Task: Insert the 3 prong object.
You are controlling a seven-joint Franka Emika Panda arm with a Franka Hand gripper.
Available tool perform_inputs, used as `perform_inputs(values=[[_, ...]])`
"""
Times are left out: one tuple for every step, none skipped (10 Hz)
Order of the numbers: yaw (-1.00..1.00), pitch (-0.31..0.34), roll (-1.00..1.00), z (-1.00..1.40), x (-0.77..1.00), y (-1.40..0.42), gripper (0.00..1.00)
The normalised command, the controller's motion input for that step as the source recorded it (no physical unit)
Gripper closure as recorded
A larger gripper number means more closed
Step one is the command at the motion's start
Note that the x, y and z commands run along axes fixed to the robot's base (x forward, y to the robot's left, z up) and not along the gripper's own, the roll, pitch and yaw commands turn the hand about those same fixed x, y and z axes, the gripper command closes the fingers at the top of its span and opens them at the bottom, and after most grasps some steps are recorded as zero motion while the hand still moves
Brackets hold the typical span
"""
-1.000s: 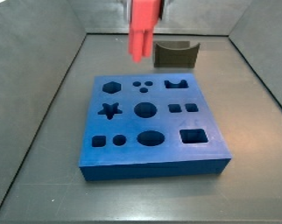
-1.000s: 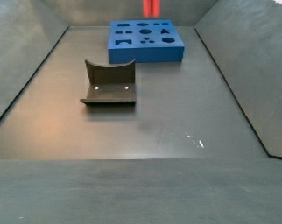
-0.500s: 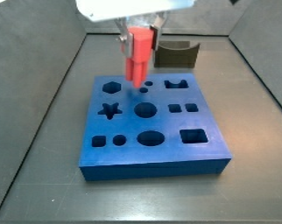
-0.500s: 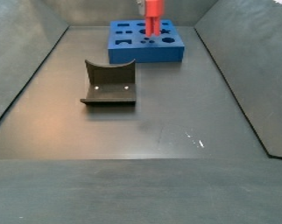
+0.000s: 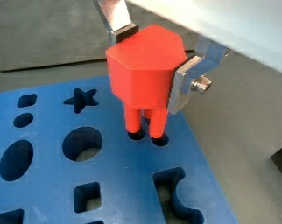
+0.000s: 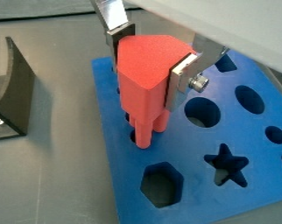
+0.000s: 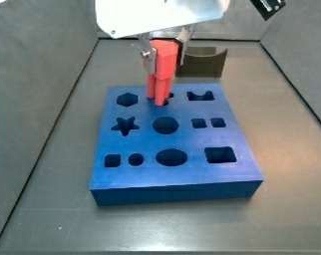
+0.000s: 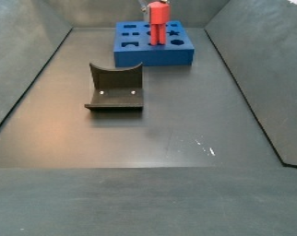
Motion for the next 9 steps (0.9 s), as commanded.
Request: perform_inputs(values=[[0.14, 0.026, 0.22, -0.37, 0.28, 0.02, 1.0], [0.13, 0.004, 0.2, -0.41, 0.23, 0.0, 1.0], [0.1, 0.0, 0.19, -0.47, 0.23, 0.0, 1.0], [-0.01, -0.003, 0.1, -0.49, 0.06, 0.0, 1.0], [-0.24, -0.037, 0.03, -0.46, 0.0, 0.0, 1.0], [-0.35, -0.029, 0.03, -0.44, 0.0, 0.0, 1.0], [-0.33, -0.043, 0.01, -0.47, 0.0, 0.0, 1.0], [-0.32, -0.059, 0.0, -0.47, -0.01, 0.0, 1.0], [-0.25, -0.074, 0.01, -0.49, -0.05, 0.0, 1.0]])
